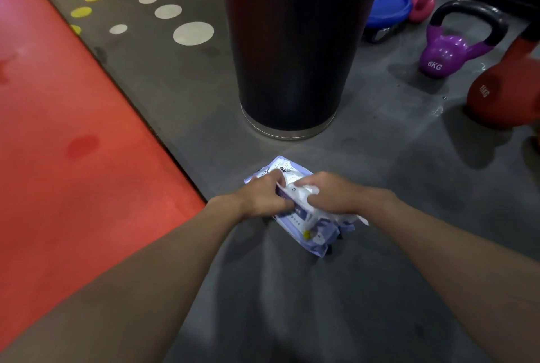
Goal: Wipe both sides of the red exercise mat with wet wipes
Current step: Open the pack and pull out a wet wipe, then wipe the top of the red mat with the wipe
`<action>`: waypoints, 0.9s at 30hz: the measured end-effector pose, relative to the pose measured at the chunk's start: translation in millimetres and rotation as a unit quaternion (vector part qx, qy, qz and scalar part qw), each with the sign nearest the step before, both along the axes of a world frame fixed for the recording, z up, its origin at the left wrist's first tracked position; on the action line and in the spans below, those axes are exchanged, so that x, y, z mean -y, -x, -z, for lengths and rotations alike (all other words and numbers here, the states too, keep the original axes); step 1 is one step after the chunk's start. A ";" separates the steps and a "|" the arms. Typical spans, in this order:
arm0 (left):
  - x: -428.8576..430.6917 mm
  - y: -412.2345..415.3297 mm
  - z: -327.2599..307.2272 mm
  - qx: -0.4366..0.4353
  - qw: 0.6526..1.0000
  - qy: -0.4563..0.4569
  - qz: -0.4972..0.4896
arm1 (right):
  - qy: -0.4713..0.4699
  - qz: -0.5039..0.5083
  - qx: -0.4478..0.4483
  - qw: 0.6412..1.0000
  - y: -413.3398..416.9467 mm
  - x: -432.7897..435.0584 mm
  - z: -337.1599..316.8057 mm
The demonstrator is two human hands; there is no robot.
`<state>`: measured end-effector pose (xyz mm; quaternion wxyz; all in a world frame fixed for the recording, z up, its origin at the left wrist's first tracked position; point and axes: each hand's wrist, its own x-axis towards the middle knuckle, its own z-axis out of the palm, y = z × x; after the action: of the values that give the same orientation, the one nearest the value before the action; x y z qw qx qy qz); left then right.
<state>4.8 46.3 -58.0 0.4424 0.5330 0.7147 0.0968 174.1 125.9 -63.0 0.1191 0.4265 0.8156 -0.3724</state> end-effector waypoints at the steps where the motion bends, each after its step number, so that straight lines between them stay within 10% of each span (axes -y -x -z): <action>1: -1.4 -0.4 1.2 0.006 1.000 0.000 -0.021 | -0.012 0.056 -0.052 0.997 -0.7 -3.3 0.0; 6: -7.3 -17.6 5.8 -0.133 0.989 -0.029 -0.064 | -0.045 0.117 -0.151 0.981 -8.9 -9.5 -3.7; 18: -11.4 -28.6 8.6 -0.211 0.974 0.010 -0.079 | -0.077 -0.033 0.059 0.995 12.9 0.2 -5.7; 27: 32.4 71.3 -35.2 -0.268 0.959 0.004 -0.092 | 0.011 0.019 -0.181 0.983 154.1 40.0 -18.9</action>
<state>-66.5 13.9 -22.9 0.2261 0.4697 0.8533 -0.0117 20.0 85.9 -44.0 -0.0325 0.3658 0.8113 -0.4548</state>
